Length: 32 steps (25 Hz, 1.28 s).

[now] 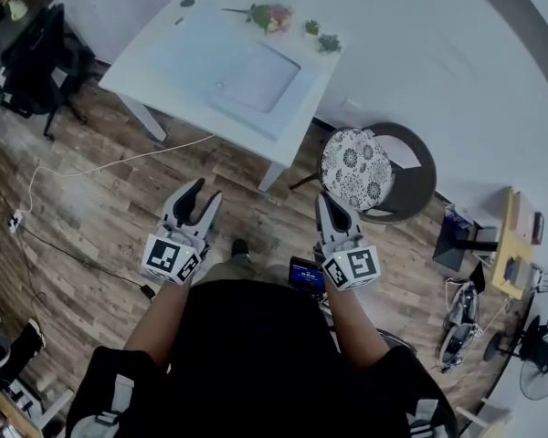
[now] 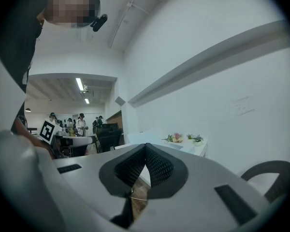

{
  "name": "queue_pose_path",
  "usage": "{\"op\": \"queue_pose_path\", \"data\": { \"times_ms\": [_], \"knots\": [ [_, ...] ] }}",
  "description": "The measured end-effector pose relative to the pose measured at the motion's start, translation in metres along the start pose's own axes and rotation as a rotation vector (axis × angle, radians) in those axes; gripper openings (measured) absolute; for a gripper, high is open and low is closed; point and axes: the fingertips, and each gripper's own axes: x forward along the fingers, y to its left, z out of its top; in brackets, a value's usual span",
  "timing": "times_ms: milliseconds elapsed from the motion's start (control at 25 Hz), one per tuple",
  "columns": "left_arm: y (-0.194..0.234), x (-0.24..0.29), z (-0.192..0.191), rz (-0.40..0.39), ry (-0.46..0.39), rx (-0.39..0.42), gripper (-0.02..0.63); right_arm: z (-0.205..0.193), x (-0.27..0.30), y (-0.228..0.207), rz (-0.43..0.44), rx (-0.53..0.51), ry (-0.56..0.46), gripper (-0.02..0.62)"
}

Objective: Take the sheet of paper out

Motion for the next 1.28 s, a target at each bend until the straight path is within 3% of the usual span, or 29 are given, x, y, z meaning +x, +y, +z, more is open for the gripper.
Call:
{"op": "queue_pose_path", "data": {
  "times_ms": [360,640,960,1280],
  "knots": [
    [0.034,0.038,0.001,-0.047,-0.009,-0.007,0.153,0.005,0.033,-0.017,-0.036,-0.007,-0.002,0.011],
    [0.06,0.072,0.006,-0.024,-0.027,-0.018,0.153,0.006,0.063,-0.041,-0.025,-0.009,-0.006,0.011],
    [0.086,0.14,0.011,-0.042,0.021,-0.023,0.153,0.01,0.132,-0.097,0.015,0.014,-0.004,0.011],
    [0.118,0.222,0.021,0.005,0.063,-0.025,0.153,0.023,0.201,-0.16,0.098,0.037,0.018,0.011]
  ]
}}
